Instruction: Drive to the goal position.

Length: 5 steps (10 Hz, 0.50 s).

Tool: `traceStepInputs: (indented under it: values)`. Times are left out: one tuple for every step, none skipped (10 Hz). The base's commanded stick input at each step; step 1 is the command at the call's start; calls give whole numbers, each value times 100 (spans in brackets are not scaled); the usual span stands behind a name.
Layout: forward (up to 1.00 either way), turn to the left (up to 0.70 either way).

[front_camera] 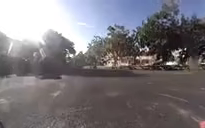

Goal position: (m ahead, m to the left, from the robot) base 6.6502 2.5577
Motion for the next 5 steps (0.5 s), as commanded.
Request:
traceStepInputs:
  values:
    - [50,0]
    - [50,0]
    - [50,0]
    - [50,0]
    - [50,0]
